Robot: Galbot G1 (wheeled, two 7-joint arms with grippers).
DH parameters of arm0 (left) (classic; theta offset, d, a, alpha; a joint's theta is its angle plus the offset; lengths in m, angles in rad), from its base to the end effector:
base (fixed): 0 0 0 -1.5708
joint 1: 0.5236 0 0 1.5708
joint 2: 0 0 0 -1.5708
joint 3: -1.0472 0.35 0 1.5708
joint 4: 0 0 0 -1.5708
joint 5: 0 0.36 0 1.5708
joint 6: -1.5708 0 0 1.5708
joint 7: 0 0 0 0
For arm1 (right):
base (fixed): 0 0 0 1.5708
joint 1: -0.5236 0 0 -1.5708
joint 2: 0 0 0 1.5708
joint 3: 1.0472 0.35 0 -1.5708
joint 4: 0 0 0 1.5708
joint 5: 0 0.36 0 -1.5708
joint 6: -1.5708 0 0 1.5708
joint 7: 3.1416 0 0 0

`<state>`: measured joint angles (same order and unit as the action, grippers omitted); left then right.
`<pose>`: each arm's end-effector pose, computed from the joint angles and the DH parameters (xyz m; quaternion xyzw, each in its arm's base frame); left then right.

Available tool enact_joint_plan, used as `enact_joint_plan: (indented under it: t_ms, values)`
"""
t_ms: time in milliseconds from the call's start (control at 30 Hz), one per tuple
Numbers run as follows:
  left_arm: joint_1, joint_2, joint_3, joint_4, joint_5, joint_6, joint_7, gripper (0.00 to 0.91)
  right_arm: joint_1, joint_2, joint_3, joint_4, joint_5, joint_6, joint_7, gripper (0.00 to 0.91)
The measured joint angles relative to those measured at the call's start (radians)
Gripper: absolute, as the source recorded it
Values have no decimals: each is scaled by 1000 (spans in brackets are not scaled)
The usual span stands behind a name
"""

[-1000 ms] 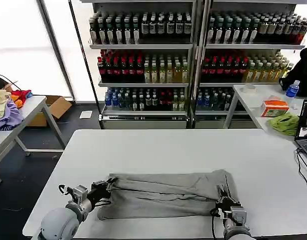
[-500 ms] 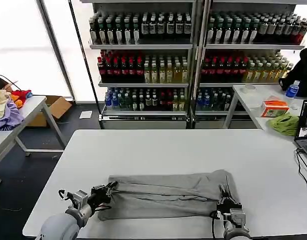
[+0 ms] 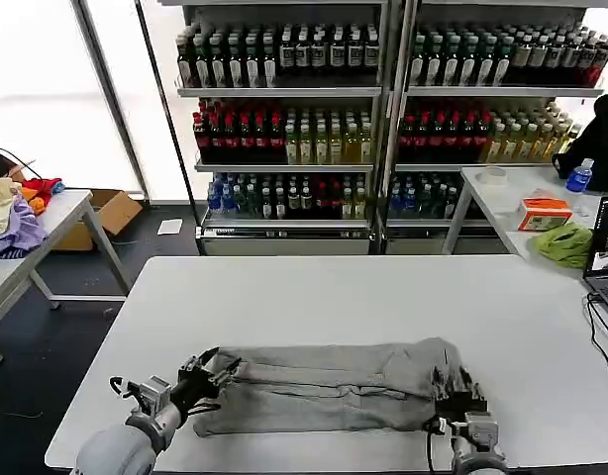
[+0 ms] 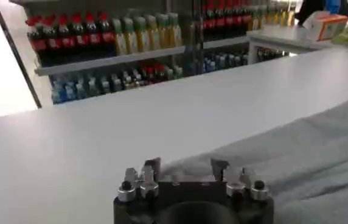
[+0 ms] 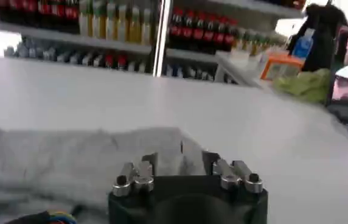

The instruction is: Fold and organize the clothes.

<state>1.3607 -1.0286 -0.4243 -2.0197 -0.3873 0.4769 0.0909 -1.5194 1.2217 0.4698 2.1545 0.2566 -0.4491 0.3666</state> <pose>0.2507 0.0724 -0.2732 -0.1809 -0.9577 -0.0661 0.2139 0.1998 -0.0367 -0.2682 -0.0689 -0.9794 0.0686 0.1767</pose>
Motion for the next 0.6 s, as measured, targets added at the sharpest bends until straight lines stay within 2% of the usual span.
enact_joint_plan:
  t_ms: [600]
  values:
    - [58,-117,-61,-14,-26,28,-63,907,62,-24,25,43,39,9,13,907]
